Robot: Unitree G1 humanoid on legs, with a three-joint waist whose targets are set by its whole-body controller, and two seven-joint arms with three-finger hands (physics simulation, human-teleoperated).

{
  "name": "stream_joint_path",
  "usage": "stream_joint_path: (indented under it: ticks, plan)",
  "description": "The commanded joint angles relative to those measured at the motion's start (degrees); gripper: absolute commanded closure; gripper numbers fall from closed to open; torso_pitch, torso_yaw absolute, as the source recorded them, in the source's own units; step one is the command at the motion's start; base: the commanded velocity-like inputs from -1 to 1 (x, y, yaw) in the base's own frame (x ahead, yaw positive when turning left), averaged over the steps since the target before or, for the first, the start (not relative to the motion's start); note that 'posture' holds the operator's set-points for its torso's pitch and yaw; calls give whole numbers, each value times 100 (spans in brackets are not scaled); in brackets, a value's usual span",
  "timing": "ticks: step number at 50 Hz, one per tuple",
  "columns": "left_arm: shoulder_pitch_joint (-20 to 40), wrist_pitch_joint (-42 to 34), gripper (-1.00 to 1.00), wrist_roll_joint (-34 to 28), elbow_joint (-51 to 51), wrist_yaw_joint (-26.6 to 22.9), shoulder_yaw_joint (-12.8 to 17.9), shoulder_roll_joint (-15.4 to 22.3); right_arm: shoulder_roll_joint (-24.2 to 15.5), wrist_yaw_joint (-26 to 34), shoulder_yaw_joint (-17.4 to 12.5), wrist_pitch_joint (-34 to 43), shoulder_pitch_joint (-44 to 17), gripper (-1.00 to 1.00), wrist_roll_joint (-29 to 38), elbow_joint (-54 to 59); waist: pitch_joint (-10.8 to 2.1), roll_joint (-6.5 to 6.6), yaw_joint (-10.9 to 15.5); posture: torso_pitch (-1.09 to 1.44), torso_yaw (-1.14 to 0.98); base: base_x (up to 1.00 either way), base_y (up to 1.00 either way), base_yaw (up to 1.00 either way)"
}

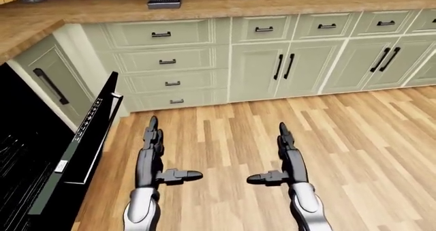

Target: Close the dishwasher door

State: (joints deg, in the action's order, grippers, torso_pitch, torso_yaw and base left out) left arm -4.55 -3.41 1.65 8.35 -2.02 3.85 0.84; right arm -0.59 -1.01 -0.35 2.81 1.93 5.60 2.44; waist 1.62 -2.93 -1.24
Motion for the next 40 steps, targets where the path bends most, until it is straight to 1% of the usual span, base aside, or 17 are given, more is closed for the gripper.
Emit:
stream_joint_path:
  ticks: [1, 6, 8, 9, 10, 12, 22, 24, 25, 26, 30, 34, 36, 37, 38, 39, 40]
  plan:
    - [100, 193, -100, -7, 302, 37, 89, 44, 27, 23, 94, -163, -127, -100, 6, -268, -90, -10, 30, 0, 0, 0, 28, 0]
    - [56, 168, -100, -8, 370, 28, 72, 35, 28, 32, 97, -148, -125, -100, 5, -273, -8, 301, 44, 0, 0, 0, 28, 0]
    - [54, 177, -100, -24, 361, 32, 59, 31, 28, 30, 98, -136, -122, -100, 10, -285, -33, 573, 38, 0, 0, 0, 29, 0]
    - [51, 171, -100, -21, 369, 30, 60, 31, 29, 31, 100, -129, -115, -100, 10, -304, -116, 830, 52, 0, 0, 0, 30, 0]
    - [49, 177, -100, -21, 366, 30, 60, 30, 30, 29, 99, -126, -113, -100, 11, -306, -141, 790, 67, 0, 0, 0, 29, 0]
    - [48, 161, -100, -11, 387, 29, 70, 32, 30, 29, 100, -125, -100, -100, 13, -325, 4, 684, 90, 0, 0, 0, 30, 0]
    - [15, 155, -100, -18, 445, 42, 52, 16, 22, 48, 93, -115, -46, -100, 7, -409, -30, 166, 103, 0, 0, 0, 30, 0]
    - [12, 146, -100, -12, 460, 40, 54, 18, 24, 47, 97, -113, -46, -100, 13, -409, -33, -12, 99, 0, 0, 0, 30, 0]
    - [15, 144, -100, -9, 460, 40, 57, 18, 26, 43, 101, -108, -45, -100, 20, -413, -84, -170, 86, 0, 0, 0, 30, 0]
    - [15, 148, -100, -11, 457, 40, 57, 19, 27, 39, 103, -103, -44, -100, 26, -415, -40, 45, 19, 0, 0, 0, 30, 0]
    - [10, 145, -100, -6, 464, 31, 63, 24, 28, 26, 104, -99, -45, -100, 41, -413, -106, -24, 41, 0, 0, 0, 31, 0]
    - [-28, 126, -100, 0, 531, 17, 62, 23, 31, 26, 110, -99, -33, -100, 44, -428, -17, 204, 46, 0, 0, 0, 32, 0]
    - [-26, 120, -100, 4, 535, 16, 68, 22, 31, 27, 112, -90, -24, -100, 47, -447, -8, 419, 33, 0, 0, 0, 32, 0]
    - [-28, 121, -100, 2, 534, 15, 66, 21, 31, 29, 111, -88, -20, -100, 44, -454, -33, 576, 31, 0, 0, 0, 31, 0]
    - [-33, 125, -100, -2, 539, 14, 64, 20, 31, 29, 109, -87, -16, -100, 42, -461, -115, 831, 42, 0, 0, 0, 33, 0]
    - [-35, 123, -100, 0, 545, 12, 66, 20, 31, 30, 111, -85, -12, -100, 42, -470, -150, 805, 65, 0, 0, 0, 32, 0]
    - [-35, 115, -100, 7, 554, 9, 72, 21, 32, 30, 112, -75, -8, -100, 43, -485, -63, 701, 107, 0, 0, 0, 32, 0]
